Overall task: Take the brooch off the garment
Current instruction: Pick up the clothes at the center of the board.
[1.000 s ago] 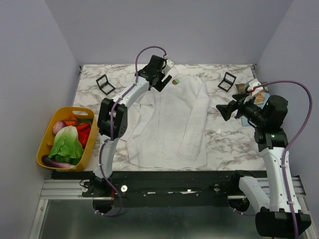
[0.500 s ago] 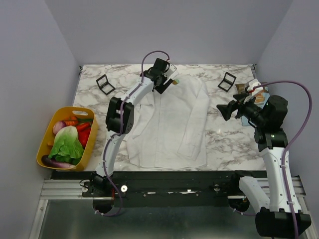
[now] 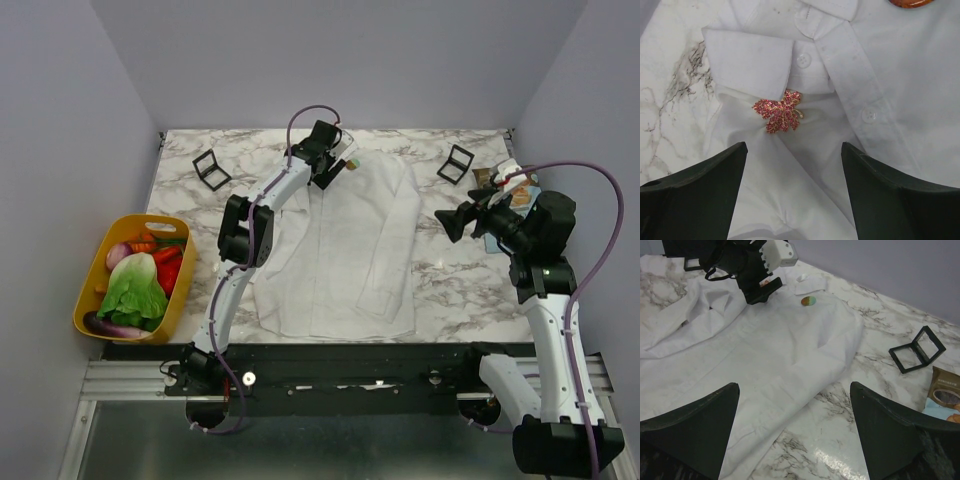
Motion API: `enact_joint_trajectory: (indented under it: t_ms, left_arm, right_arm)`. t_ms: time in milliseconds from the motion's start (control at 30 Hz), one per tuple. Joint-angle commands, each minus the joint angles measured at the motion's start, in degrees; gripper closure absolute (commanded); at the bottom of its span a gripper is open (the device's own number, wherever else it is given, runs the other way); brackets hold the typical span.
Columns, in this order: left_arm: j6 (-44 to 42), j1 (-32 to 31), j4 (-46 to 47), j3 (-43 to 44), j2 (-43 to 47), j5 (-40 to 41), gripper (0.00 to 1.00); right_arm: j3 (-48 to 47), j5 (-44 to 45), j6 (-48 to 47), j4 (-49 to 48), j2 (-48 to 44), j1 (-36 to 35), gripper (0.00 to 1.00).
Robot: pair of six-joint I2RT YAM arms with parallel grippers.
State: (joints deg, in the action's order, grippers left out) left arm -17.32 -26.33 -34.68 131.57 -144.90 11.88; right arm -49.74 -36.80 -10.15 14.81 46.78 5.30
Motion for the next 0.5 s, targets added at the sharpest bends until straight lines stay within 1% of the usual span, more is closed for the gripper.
enact_joint_trajectory:
  t_ms: [0, 167, 200, 367, 467]
  left_arm:
    - [0.6, 0.4, 4.6, 1.2, -0.6, 3.8, 0.15]
    - [-2.7, -0.1, 5.6, 1.3, -2.0, 7.4, 0.18]
    - [-4.7, -0.1, 5.4, 1.1, -2.0, 7.6, 0.19]
    - [-11.2, -0.3, 7.2, -4.7, -0.3, 9.1, 0.26]
    - [-15.2, -0.7, 10.2, -8.9, 1.1, 11.2, 0.26]
  right_arm:
    - [0.8, 0.8, -0.9, 0.0, 0.4, -0.2, 0.00]
    - [0.9, 1.3, -1.2, 0.0, 0.8, -0.2, 0.00]
    - [0.8, 1.4, -1.3, 0.0, 0.8, -0.2, 0.00]
    - [0.8, 1.3, -1.2, 0.0, 1.1, -0.2, 0.00]
    - [0.7, 1.2, -1.1, 0.0, 1.6, -0.2, 0.00]
